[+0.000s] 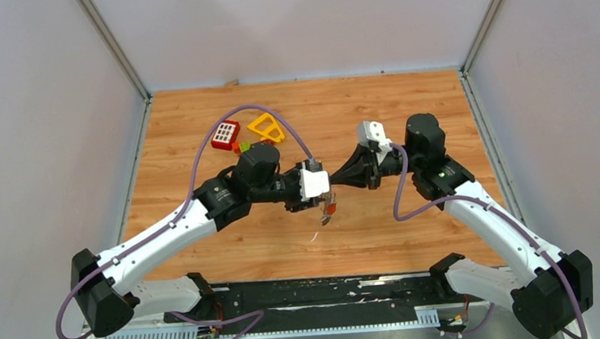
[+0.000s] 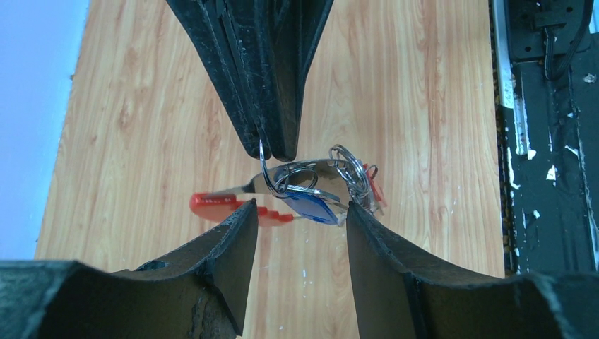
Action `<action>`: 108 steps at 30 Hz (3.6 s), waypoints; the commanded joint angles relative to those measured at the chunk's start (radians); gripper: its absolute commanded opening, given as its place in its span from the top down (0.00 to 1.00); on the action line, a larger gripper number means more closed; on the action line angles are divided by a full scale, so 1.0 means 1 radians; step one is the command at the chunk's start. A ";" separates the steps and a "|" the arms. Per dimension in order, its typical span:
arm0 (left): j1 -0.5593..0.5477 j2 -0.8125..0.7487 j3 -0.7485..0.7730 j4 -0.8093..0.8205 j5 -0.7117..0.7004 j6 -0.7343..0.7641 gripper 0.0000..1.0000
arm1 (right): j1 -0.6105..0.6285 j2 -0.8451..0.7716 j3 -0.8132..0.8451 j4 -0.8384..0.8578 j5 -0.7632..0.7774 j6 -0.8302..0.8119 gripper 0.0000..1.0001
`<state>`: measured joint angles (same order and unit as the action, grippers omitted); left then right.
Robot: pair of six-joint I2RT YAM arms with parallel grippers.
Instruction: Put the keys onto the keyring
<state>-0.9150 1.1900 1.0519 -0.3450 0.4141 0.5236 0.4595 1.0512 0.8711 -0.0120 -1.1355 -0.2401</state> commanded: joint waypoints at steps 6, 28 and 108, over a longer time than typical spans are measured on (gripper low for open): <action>-0.004 0.021 -0.009 0.093 0.015 -0.041 0.46 | -0.007 -0.020 0.040 0.024 -0.027 0.009 1.00; -0.004 0.045 0.010 0.088 0.046 -0.094 0.82 | -0.021 -0.020 0.034 0.017 -0.012 -0.007 1.00; 0.070 0.722 1.002 -0.494 -0.071 -0.168 1.00 | -0.235 -0.241 0.086 -0.455 0.641 -0.114 0.47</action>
<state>-0.8589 1.8690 1.9465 -0.8967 0.3752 0.3832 0.2501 0.8444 0.9169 -0.4221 -0.6094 -0.3614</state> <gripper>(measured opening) 0.018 0.527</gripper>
